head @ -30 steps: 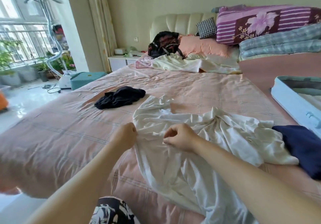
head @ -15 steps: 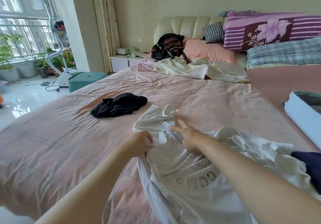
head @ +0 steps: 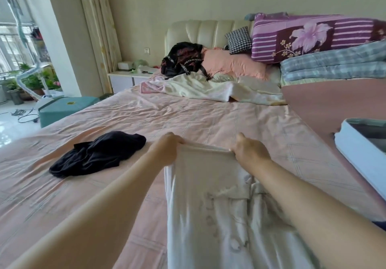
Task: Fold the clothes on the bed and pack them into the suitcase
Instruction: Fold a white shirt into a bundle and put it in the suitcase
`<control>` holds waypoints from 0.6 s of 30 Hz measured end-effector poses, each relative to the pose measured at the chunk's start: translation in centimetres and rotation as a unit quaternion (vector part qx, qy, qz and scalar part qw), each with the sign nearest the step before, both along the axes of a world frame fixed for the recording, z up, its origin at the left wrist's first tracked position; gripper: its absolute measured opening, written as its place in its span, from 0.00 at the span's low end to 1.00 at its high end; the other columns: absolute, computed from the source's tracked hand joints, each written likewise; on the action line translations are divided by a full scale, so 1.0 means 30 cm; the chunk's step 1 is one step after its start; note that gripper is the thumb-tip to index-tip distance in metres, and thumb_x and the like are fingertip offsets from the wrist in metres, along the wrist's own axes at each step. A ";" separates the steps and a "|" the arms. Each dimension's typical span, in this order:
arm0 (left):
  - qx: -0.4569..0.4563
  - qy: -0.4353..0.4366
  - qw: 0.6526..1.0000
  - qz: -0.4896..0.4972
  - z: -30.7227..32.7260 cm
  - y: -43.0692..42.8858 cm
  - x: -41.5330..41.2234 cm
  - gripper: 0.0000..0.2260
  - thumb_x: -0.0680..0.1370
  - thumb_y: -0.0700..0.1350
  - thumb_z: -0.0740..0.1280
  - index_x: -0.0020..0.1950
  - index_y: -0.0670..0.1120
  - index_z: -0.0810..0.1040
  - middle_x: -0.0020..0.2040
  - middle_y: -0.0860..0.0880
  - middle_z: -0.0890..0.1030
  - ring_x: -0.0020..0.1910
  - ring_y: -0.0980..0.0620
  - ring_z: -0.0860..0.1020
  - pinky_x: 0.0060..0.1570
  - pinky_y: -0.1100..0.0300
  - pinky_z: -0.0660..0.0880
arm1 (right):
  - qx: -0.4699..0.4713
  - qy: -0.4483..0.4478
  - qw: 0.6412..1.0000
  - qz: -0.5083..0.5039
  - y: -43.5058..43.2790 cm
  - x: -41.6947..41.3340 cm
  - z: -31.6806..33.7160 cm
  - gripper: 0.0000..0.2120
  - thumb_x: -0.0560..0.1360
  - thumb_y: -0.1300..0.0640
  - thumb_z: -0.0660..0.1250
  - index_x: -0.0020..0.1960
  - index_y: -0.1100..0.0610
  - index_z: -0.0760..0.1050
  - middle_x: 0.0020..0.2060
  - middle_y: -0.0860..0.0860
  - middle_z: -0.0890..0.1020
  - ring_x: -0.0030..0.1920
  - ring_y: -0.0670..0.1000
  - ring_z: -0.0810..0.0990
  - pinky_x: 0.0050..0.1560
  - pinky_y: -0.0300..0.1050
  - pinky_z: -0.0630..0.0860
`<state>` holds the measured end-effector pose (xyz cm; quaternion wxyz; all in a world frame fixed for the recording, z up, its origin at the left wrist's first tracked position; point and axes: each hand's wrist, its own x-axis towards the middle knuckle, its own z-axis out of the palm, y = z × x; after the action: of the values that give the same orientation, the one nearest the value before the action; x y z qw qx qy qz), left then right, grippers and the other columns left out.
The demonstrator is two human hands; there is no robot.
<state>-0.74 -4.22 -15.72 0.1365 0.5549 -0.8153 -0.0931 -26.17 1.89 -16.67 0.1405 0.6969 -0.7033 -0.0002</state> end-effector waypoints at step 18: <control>0.290 -0.059 0.954 -0.047 -0.095 0.202 -0.256 0.23 0.79 0.60 0.62 0.36 0.43 0.78 0.34 0.47 0.83 0.30 0.51 0.79 0.34 0.63 0.73 | 0.237 -0.109 0.955 0.144 0.074 0.036 -0.069 0.29 0.74 0.64 0.67 0.71 0.44 0.72 0.68 0.47 0.71 0.63 0.52 0.76 0.57 0.46 0.75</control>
<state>-8.41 1.85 -18.56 -0.0837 0.5360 -0.7851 -0.2988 -25.08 4.10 -18.74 -0.1075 0.7998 -0.5864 -0.0703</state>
